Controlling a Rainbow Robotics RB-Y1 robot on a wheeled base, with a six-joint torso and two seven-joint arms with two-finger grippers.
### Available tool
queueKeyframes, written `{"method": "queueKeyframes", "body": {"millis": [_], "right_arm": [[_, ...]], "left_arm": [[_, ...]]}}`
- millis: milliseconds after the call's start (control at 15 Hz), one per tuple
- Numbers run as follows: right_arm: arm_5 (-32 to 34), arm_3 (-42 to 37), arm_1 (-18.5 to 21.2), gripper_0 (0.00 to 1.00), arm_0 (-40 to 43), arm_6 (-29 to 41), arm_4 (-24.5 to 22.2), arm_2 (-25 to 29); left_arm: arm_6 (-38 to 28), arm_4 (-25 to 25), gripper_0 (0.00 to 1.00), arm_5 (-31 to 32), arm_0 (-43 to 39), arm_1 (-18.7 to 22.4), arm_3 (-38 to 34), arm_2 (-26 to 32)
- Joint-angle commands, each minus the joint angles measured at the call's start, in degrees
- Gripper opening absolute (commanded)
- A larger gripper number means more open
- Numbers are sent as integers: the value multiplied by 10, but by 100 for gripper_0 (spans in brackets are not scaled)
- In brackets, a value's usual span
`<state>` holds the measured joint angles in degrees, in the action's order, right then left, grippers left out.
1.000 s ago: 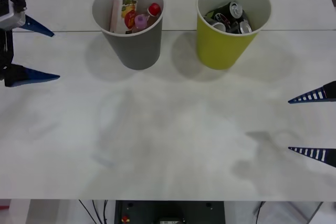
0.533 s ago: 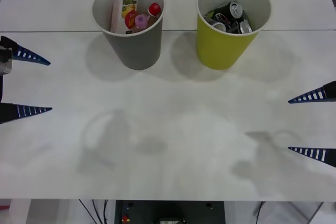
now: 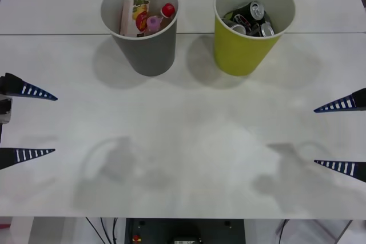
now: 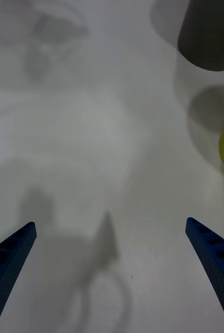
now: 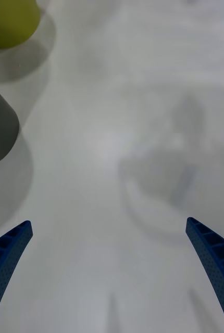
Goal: Put the can into the green bin and the plastic bottle into the gray bin
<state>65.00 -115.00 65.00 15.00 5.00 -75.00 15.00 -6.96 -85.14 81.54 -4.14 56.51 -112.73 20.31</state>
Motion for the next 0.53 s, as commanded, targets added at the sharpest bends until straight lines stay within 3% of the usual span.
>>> {"method": "queueKeyframes", "body": {"millis": [67, 533], "right_arm": [[0, 0, 0, 100, 0, 0, 0, 0], [0, 0, 0, 100, 0, 0, 0, 0]], "left_arm": [[5, 1, 100, -1, -11, 0, -13, 2], [12, 8, 100, -1, -38, -19, -21, 4]]}}
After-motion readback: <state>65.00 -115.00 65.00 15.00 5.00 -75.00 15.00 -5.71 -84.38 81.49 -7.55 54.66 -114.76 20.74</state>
